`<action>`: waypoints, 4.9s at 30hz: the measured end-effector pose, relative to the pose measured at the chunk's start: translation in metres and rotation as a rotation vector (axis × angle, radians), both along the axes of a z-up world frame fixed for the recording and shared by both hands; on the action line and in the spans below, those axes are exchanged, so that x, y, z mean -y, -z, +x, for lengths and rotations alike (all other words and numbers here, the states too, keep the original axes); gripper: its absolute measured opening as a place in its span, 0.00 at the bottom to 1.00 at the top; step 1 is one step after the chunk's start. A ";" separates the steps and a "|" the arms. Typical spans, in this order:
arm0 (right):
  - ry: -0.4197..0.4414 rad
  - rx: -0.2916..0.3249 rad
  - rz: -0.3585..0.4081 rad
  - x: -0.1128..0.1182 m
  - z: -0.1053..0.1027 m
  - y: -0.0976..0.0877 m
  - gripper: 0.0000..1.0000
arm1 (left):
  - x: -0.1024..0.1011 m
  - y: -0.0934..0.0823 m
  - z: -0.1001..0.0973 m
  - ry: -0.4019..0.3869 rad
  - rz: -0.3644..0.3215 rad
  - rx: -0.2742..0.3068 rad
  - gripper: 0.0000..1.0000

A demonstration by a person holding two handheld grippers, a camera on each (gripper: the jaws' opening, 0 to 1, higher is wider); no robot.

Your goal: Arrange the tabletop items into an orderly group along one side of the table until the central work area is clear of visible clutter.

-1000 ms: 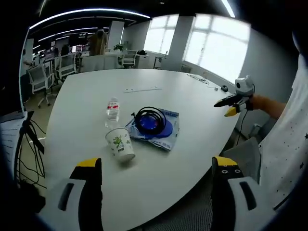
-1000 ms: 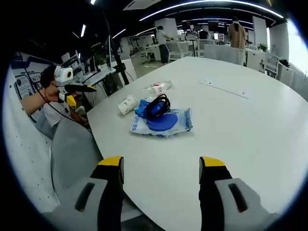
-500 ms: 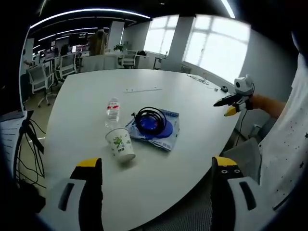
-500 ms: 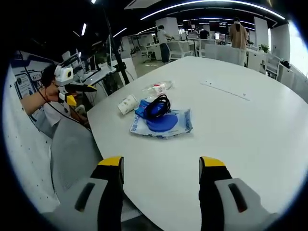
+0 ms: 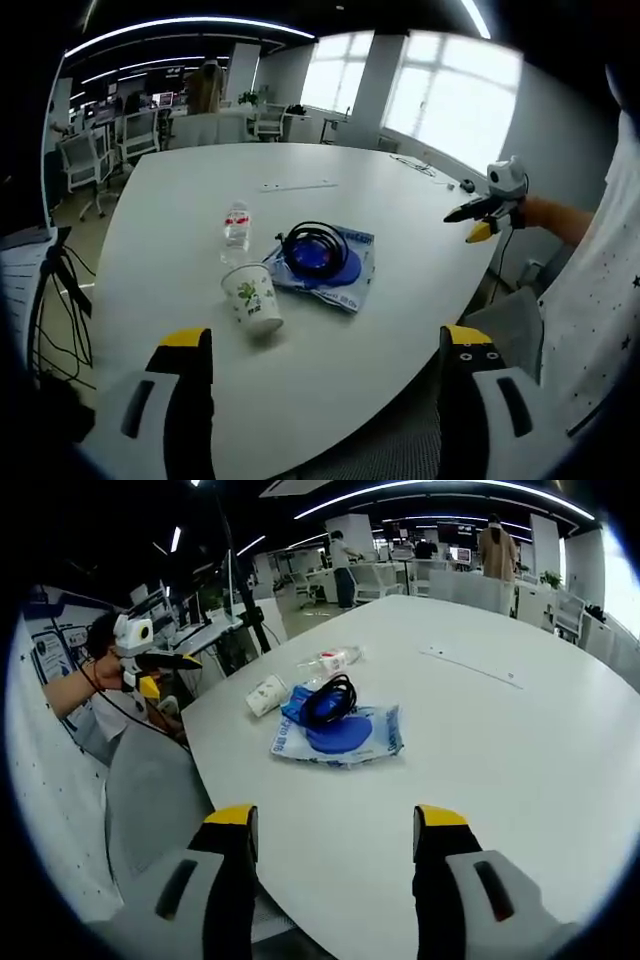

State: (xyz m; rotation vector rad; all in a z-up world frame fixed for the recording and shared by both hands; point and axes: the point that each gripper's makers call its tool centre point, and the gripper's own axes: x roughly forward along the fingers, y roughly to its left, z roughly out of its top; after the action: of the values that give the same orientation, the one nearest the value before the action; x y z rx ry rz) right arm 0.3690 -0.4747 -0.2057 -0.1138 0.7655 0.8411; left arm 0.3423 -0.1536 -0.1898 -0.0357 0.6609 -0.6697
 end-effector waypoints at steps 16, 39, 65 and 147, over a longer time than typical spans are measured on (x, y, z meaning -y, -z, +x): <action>-0.002 -0.002 0.002 -0.001 0.005 0.000 0.62 | -0.001 0.000 0.003 -0.008 -0.007 0.000 0.97; -0.012 0.005 -0.003 -0.007 0.014 -0.001 0.61 | -0.003 -0.009 0.017 -0.005 -0.001 0.025 0.96; -0.040 0.044 0.000 -0.025 0.040 -0.012 0.59 | 0.002 -0.025 0.048 0.013 0.005 0.079 0.95; -0.148 -0.005 -0.072 -0.126 0.150 0.052 0.47 | 0.076 0.034 0.176 0.111 0.013 0.037 0.68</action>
State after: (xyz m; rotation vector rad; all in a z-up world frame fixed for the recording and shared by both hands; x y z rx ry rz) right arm 0.5191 -0.3483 -0.2573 -0.2346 0.7991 0.9550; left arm 0.5179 -0.2296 -0.2240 0.0256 0.6345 -0.7716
